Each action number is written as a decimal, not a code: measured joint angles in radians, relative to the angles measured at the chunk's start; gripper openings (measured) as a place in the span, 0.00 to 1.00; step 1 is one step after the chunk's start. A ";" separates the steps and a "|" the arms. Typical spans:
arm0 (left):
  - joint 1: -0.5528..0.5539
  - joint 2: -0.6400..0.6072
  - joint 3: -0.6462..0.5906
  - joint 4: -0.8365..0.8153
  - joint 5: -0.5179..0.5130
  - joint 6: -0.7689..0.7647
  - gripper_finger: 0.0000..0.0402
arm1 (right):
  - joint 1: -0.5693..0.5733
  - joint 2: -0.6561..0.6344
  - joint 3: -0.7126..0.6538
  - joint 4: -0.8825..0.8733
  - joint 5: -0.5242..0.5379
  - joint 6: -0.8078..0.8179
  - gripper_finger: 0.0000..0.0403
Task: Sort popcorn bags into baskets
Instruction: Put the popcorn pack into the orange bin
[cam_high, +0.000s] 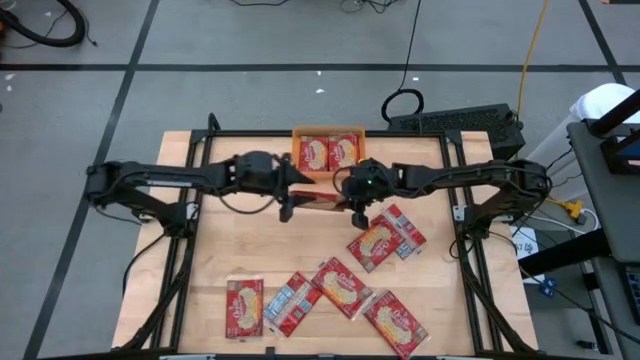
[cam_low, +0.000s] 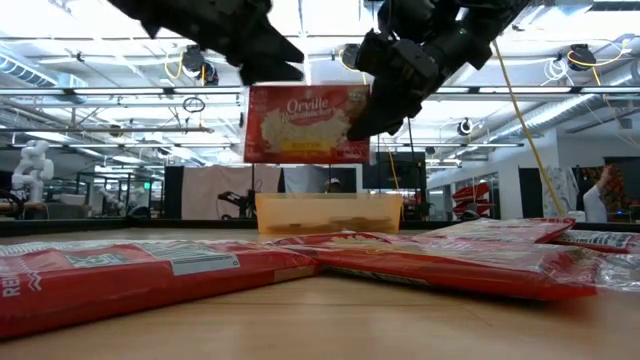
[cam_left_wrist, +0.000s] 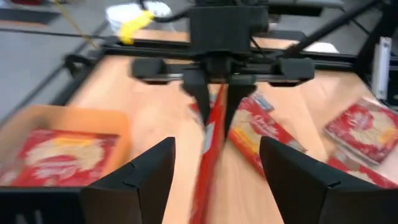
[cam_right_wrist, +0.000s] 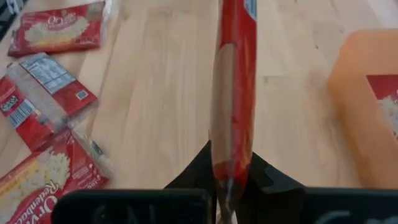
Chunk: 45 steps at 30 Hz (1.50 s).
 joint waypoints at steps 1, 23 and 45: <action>-0.001 0.026 0.019 -0.010 0.010 0.003 0.57 | 0.000 0.002 0.006 -0.020 0.000 0.000 0.03; 0.032 0.208 0.196 -0.246 -0.001 0.084 0.08 | 0.000 0.003 0.012 -0.029 0.112 -0.038 0.09; 0.116 -0.119 -0.138 0.256 -0.004 0.026 0.08 | 0.000 0.000 -0.345 0.903 0.240 0.045 0.53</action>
